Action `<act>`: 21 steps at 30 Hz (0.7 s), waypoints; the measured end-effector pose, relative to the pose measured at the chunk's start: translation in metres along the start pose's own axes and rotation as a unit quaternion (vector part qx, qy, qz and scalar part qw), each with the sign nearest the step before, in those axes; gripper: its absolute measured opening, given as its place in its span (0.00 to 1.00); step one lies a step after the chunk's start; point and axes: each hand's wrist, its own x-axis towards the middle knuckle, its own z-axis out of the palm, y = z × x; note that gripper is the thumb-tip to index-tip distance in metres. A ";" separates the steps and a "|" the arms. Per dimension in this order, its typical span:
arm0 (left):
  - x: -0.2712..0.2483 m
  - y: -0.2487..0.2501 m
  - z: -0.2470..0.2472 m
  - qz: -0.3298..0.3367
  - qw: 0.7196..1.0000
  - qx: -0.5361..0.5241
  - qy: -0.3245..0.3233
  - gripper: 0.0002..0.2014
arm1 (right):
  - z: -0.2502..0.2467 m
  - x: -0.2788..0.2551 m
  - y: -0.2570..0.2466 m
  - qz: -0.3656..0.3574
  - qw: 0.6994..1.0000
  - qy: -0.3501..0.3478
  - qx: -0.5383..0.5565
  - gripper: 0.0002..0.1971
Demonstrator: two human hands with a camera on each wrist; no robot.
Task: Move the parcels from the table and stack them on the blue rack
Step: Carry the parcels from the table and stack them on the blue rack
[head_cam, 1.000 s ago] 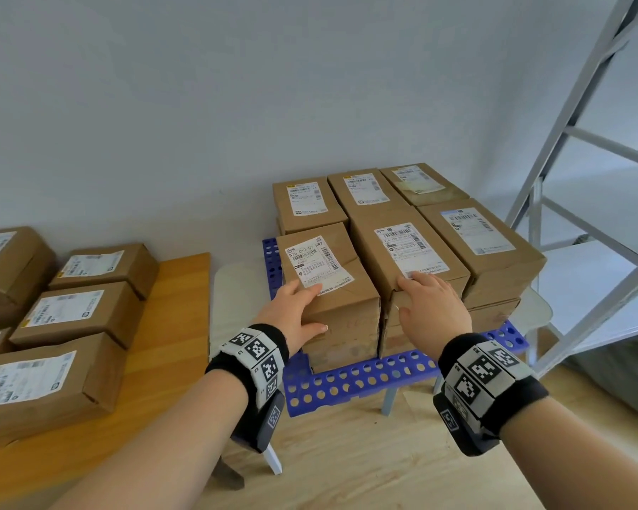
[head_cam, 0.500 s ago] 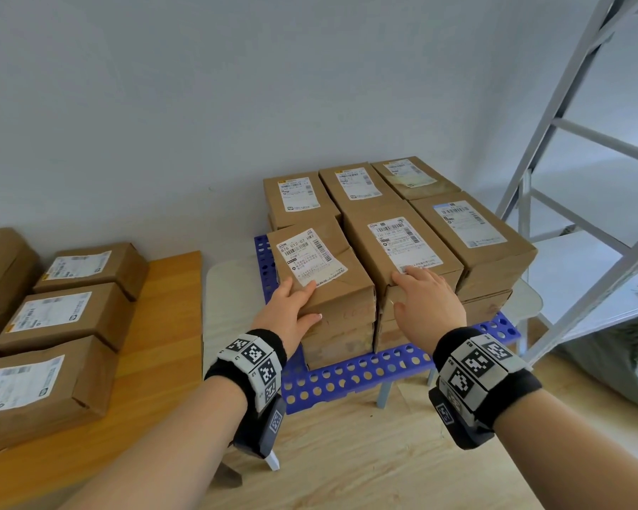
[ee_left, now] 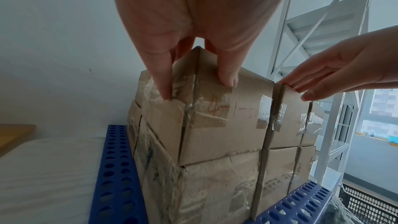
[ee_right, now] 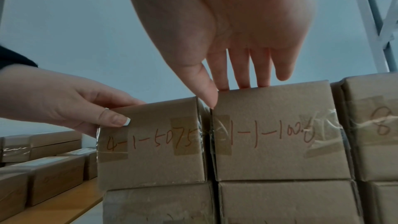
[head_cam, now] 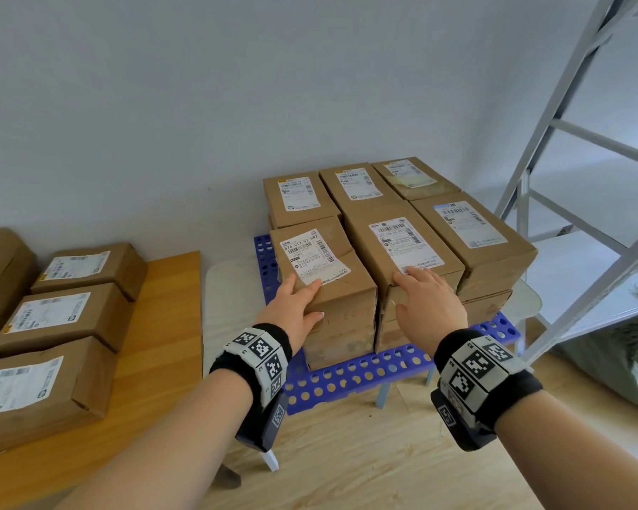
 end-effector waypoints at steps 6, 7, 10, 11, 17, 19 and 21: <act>0.001 -0.001 0.002 -0.002 1.000 0.009 -0.004 0.29 | 0.000 -0.001 -0.001 0.002 1.000 0.004 0.001 0.25; 0.000 -0.001 0.002 -0.004 1.000 0.002 -0.007 0.29 | 0.001 -0.001 -0.001 0.002 1.000 0.005 0.001 0.25; -0.001 0.001 0.001 -0.016 0.999 -0.039 -0.002 0.30 | 0.001 0.000 0.000 0.003 1.000 0.006 0.002 0.25; -0.002 0.001 0.001 -0.025 0.998 -0.052 0.006 0.31 | 0.001 0.000 0.000 0.005 1.000 0.005 0.003 0.26; 0.004 -0.008 0.005 -0.045 0.995 -0.082 0.030 0.34 | 0.002 0.000 -0.001 0.010 1.000 0.007 0.005 0.26; 0.006 -0.010 0.007 -0.031 0.995 -0.088 0.036 0.33 | 0.003 0.000 -0.002 0.009 1.000 0.009 0.006 0.26; 0.008 -0.010 0.008 -0.031 0.995 -0.087 0.038 0.31 | 0.004 0.000 -0.002 0.010 1.000 0.012 0.008 0.25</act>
